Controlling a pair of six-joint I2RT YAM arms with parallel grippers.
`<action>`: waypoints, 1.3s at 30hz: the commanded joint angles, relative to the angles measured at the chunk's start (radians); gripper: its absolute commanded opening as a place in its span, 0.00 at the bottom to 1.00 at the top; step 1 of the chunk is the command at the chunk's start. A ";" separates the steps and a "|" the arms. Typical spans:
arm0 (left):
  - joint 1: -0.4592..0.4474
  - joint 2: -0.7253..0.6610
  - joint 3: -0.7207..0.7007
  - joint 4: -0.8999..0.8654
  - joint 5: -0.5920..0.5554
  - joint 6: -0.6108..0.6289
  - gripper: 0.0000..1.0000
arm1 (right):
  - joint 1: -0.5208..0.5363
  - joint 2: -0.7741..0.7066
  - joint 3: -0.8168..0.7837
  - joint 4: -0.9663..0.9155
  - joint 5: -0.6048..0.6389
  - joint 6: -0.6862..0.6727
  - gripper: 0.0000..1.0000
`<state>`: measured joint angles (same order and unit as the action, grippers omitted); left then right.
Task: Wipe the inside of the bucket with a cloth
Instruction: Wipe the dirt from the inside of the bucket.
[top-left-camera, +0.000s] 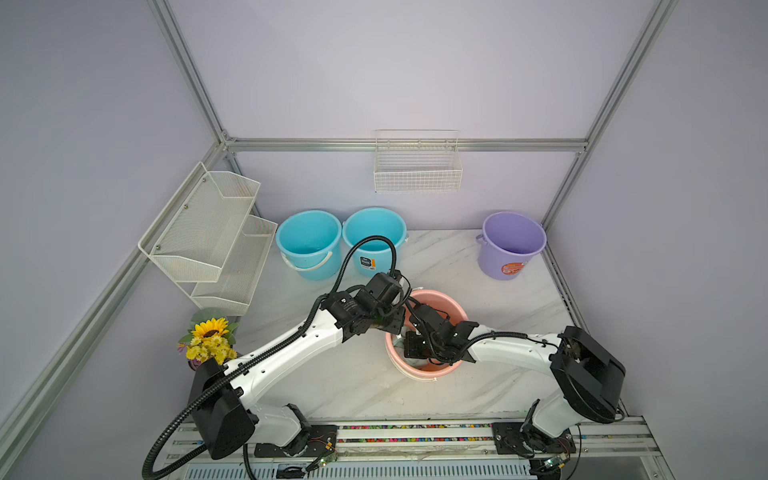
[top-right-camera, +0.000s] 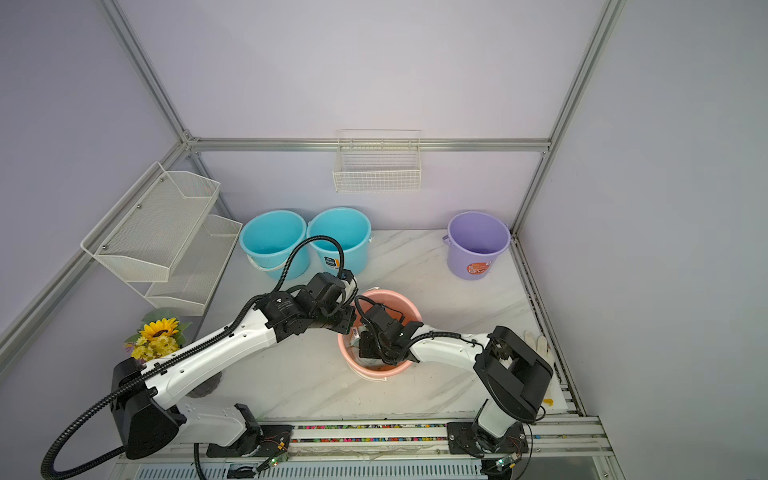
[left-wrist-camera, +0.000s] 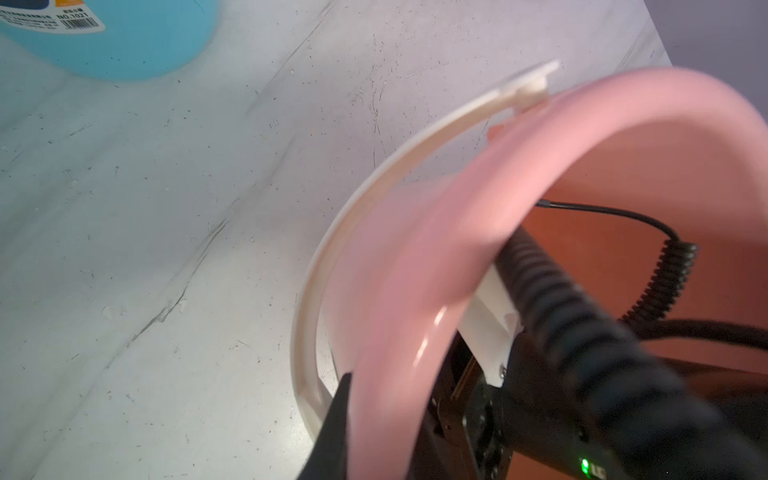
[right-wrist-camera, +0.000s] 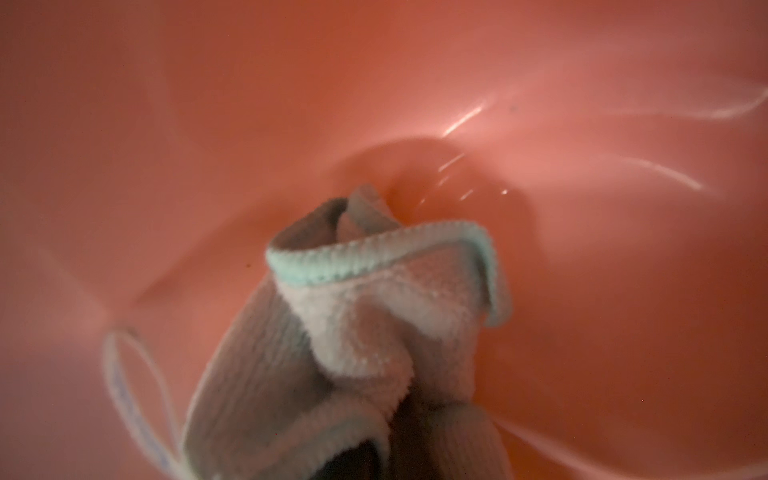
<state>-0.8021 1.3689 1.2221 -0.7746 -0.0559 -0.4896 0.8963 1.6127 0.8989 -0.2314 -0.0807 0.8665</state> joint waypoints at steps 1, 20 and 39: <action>-0.002 -0.030 0.042 0.089 0.050 -0.032 0.00 | -0.012 0.007 0.033 0.003 0.051 -0.019 0.00; -0.003 -0.037 0.033 0.100 0.011 -0.026 0.00 | -0.013 -0.267 0.295 -0.511 -0.206 -0.131 0.00; -0.002 -0.060 0.026 0.098 0.010 0.003 0.00 | -0.011 -0.062 0.635 -1.302 0.219 -0.466 0.00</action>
<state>-0.8009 1.3476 1.2221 -0.7395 -0.0559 -0.4942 0.8871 1.5326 1.4830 -1.3342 -0.0536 0.4747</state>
